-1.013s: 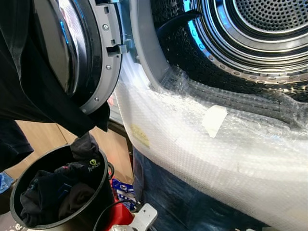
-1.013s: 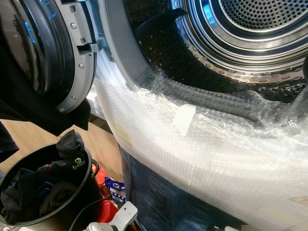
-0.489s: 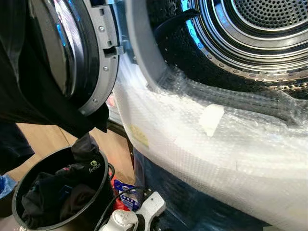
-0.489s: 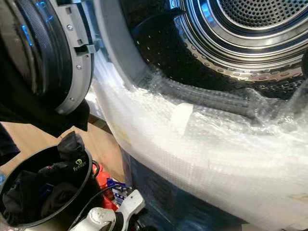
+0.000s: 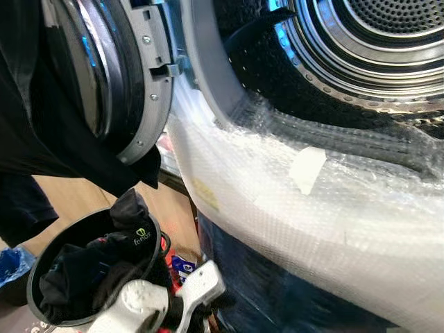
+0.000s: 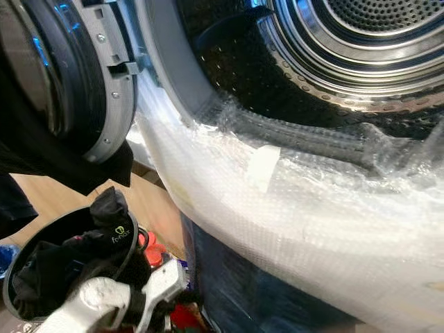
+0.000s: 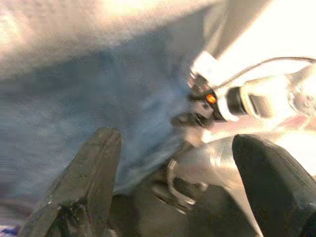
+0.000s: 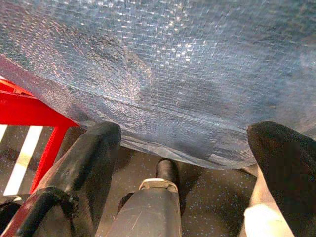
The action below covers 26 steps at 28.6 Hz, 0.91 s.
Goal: Clothes washing
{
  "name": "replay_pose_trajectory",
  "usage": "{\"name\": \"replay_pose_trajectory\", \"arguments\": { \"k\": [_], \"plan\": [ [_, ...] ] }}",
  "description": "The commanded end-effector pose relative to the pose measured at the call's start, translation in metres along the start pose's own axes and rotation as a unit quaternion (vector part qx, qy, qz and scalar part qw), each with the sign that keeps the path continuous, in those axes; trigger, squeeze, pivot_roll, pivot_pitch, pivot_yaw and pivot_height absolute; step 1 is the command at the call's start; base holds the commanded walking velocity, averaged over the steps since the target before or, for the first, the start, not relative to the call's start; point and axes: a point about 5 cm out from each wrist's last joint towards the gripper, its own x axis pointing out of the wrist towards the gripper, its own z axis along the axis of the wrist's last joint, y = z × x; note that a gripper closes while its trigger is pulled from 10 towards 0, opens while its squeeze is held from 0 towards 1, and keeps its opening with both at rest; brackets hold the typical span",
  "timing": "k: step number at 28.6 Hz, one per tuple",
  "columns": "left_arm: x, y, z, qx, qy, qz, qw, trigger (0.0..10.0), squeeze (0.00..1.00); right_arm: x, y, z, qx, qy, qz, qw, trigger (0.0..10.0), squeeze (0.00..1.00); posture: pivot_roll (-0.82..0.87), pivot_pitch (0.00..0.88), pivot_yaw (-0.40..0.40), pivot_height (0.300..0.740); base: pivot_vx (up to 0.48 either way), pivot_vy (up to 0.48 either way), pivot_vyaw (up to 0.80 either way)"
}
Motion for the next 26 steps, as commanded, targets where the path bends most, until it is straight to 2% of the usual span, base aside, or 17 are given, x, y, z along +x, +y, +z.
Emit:
{"name": "replay_pose_trajectory", "arguments": {
  "k": [1,3,4,5,6,7,8,9,11,12,13,14,16,18,22,24,26],
  "plan": [
    [-0.008,0.002,-0.002,-0.005,0.024,0.028,0.999,10.0,0.00,0.000,0.002,-0.002,0.000,0.006,0.003,1.000,10.0,0.00,0.09,0.018,0.107,0.740,0.000,0.000,0.00],
    [-0.014,0.000,0.005,-0.006,0.025,0.051,0.998,10.0,0.00,0.000,0.002,-0.002,-0.003,0.006,0.004,1.000,10.0,0.00,0.11,0.018,0.102,0.740,0.000,0.000,0.00],
    [-0.026,0.002,0.020,0.012,0.012,0.128,0.992,10.0,0.00,0.001,0.005,0.000,-0.015,0.008,0.008,1.000,10.0,0.00,0.11,0.018,0.100,0.740,0.000,0.000,0.00],
    [-0.034,0.009,0.027,0.006,-0.007,0.188,0.982,10.0,0.00,0.001,0.006,0.001,-0.017,0.008,0.010,1.000,10.0,0.00,0.13,0.023,0.095,0.740,0.000,0.000,0.00],
    [-0.034,0.009,0.027,0.006,-0.007,0.188,0.982,10.0,0.00,0.001,0.006,0.001,-0.017,0.008,0.010,1.000,10.0,0.00,0.13,0.023,0.095,0.740,0.000,0.000,0.00],
    [-0.039,0.013,0.031,-0.002,-0.020,0.226,0.974,10.0,0.00,0.001,0.006,0.001,-0.018,0.008,0.010,1.000,10.0,0.00,0.13,0.023,0.095,0.740,0.000,0.000,0.00],
    [-0.061,0.029,0.038,-0.019,-0.054,0.345,0.937,10.0,0.00,0.001,0.006,0.001,-0.022,0.010,0.013,1.000,10.0,0.00,0.17,0.028,0.080,0.740,0.000,0.000,0.00],
    [-0.073,0.035,0.039,-0.013,-0.057,0.397,0.916,10.0,0.00,0.001,0.006,0.001,-0.026,0.011,0.015,0.999,10.0,0.00,0.18,0.028,0.078,0.740,0.000,0.000,0.00],
    [-0.089,0.041,0.032,-0.003,-0.041,0.445,0.894,10.0,0.00,0.002,0.007,0.001,-0.031,0.014,0.017,0.999,10.0,0.00,0.20,0.031,0.064,0.740,0.000,0.000,0.00],
    [-0.096,0.043,0.019,0.015,-0.001,0.459,0.888,10.0,0.00,0.002,0.008,0.001,-0.039,0.017,0.021,0.999,10.0,0.00,0.21,0.033,0.058,0.740,0.000,0.000,0.00],
    [-0.096,0.043,0.019,0.015,-0.001,0.459,0.888,10.0,0.00,0.002,0.008,0.001,-0.039,0.017,0.021,0.999,10.0,0.00,0.21,0.033,0.058,0.740,0.000,0.000,0.00],
    [-0.094,0.042,0.004,0.068,0.058,0.439,0.894,10.0,0.00,0.002,0.009,0.002,-0.045,0.020,0.024,0.999,10.0,0.00,0.23,0.030,0.048,0.740,0.000,0.000,0.00],
    [-0.085,0.040,-0.008,0.128,0.109,0.400,0.901,10.0,0.00,0.002,0.010,0.002,-0.048,0.021,0.025,0.998,10.0,0.00,0.23,0.032,0.046,0.740,0.000,0.000,0.00],
    [-0.083,0.041,-0.015,0.135,0.123,0.388,0.903,10.0,0.00,0.002,0.011,0.003,-0.051,0.020,0.027,0.998,10.0,0.00,0.23,0.032,0.046,0.740,0.000,0.000,0.00],
    [-0.072,0.049,-0.028,0.199,0.149,0.358,0.900,10.0,0.00,0.004,0.011,0.007,-0.049,0.015,0.028,0.998,10.0,0.00,0.21,0.027,0.038,0.740,0.000,0.000,0.00],
    [-0.074,0.054,-0.027,0.196,0.143,0.371,0.896,10.0,0.00,0.003,0.010,0.007,-0.047,0.014,0.026,0.998,10.0,0.00,0.19,0.027,0.042,0.740,0.000,0.000,0.00],
    [-0.077,0.059,-0.013,0.182,0.100,0.405,0.891,10.0,0.00,0.003,0.008,0.006,-0.043,0.013,0.022,0.999,10.0,0.00,0.19,0.023,0.044,0.740,0.000,0.000,0.00]
  ]
}}
